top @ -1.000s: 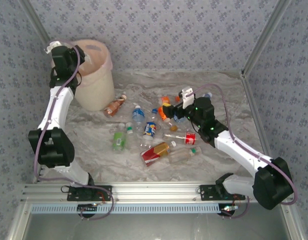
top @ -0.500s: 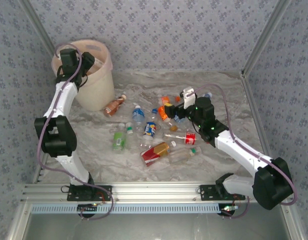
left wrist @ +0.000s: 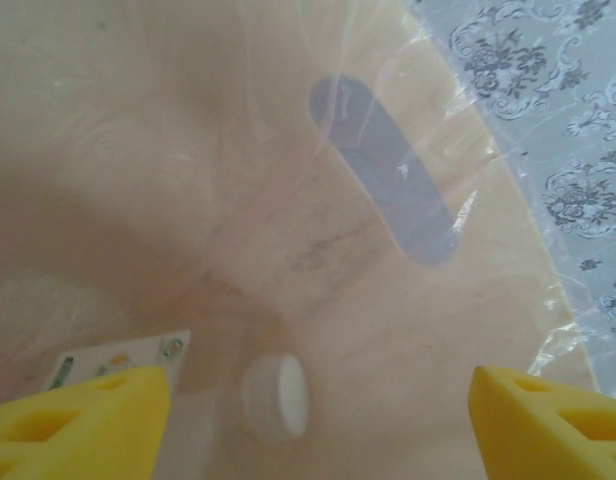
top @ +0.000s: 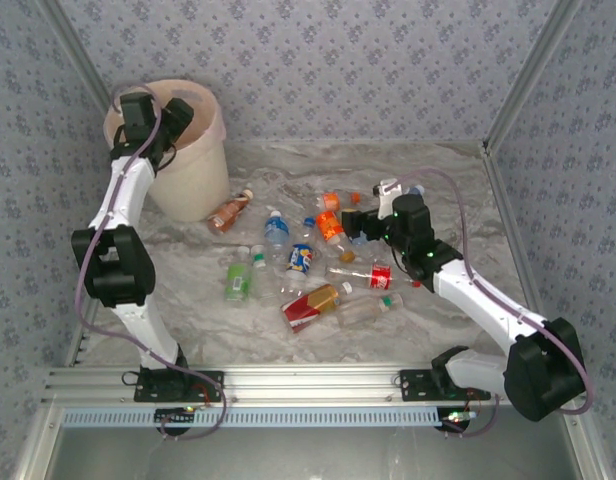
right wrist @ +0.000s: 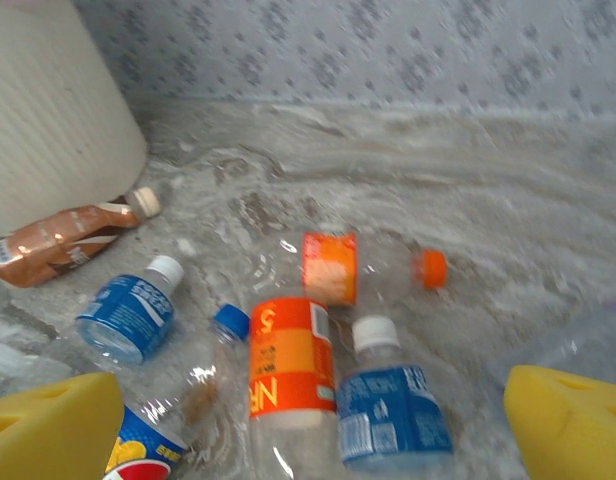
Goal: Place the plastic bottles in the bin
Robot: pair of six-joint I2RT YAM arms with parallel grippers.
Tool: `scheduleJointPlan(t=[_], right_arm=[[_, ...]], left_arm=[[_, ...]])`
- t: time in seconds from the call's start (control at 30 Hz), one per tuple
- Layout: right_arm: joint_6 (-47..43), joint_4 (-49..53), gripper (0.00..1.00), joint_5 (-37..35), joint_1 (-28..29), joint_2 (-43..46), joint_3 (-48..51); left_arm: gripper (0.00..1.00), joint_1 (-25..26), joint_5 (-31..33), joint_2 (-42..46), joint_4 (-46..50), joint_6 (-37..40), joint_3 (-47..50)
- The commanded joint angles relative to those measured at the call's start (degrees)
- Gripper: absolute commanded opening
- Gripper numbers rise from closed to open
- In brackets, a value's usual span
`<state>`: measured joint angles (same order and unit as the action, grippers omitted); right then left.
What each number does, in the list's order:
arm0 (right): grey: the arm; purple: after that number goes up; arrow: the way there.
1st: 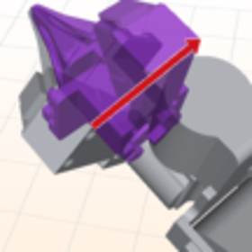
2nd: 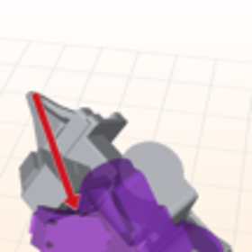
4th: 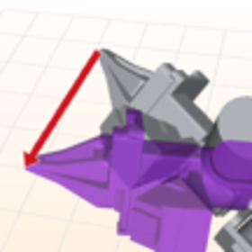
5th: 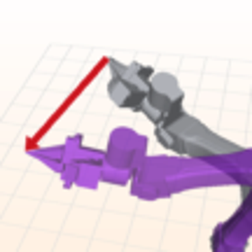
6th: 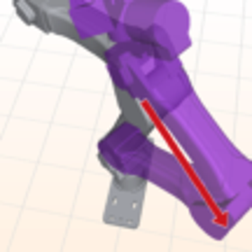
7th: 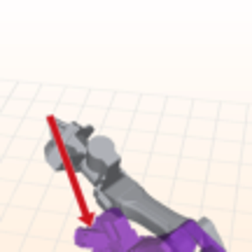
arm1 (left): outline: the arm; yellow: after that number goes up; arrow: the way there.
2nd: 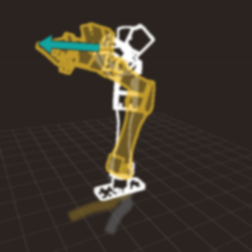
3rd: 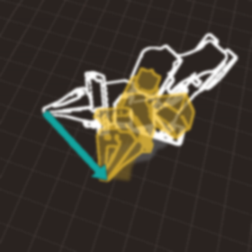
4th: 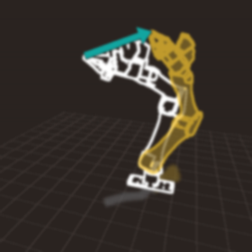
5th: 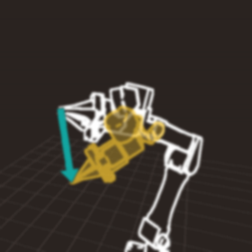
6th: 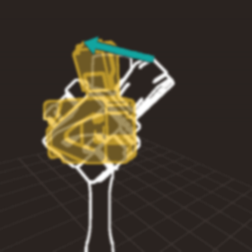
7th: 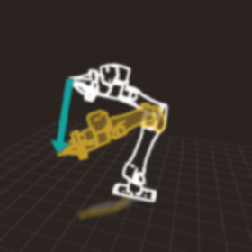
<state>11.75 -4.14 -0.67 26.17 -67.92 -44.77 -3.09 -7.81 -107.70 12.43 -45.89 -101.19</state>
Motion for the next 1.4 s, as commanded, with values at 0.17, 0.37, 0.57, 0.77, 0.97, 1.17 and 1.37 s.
scheduleJointPlan(t=[0.17,0.37,0.57,0.77,0.97,1.17,1.37], right_arm=[[18.90,20.05,1.00,-6.96,-5.45,5.55,2.47],[33.44,31.87,1.00,-5.77,-10.45,9.65,4.21],[38.59,38.86,1.00,-1.13,-10.66,12.79,5.09],[48.94,48.56,1.00,3.47,-7.96,16.54,7.88],[61.34,46.76,0.99,4.79,-3.90,18.97,11.44],[69.30,38.90,0.94,3.92,0.19,16.56,15.01],[75.96,31.10,0.87,1.58,3.33,14.85,18.99]], left_arm=[[0.86,0.08,-2.85,2.52,2.89,4.24,-4.37],[0.91,0.00,-6.57,6.14,2.11,6.76,-4.20],[0.96,0.32,-11.06,12.25,-1.52,8.48,-0.26],[0.98,2.68,-12.44,20.36,-5.25,11.50,8.17],[0.98,7.95,-13.72,28.95,-10.58,13.26,19.74],[0.98,17.11,-12.47,34.32,-12.93,13.90,27.49],[0.98,24.94,-9.48,36.08,-13.39,13.80,32.78]])
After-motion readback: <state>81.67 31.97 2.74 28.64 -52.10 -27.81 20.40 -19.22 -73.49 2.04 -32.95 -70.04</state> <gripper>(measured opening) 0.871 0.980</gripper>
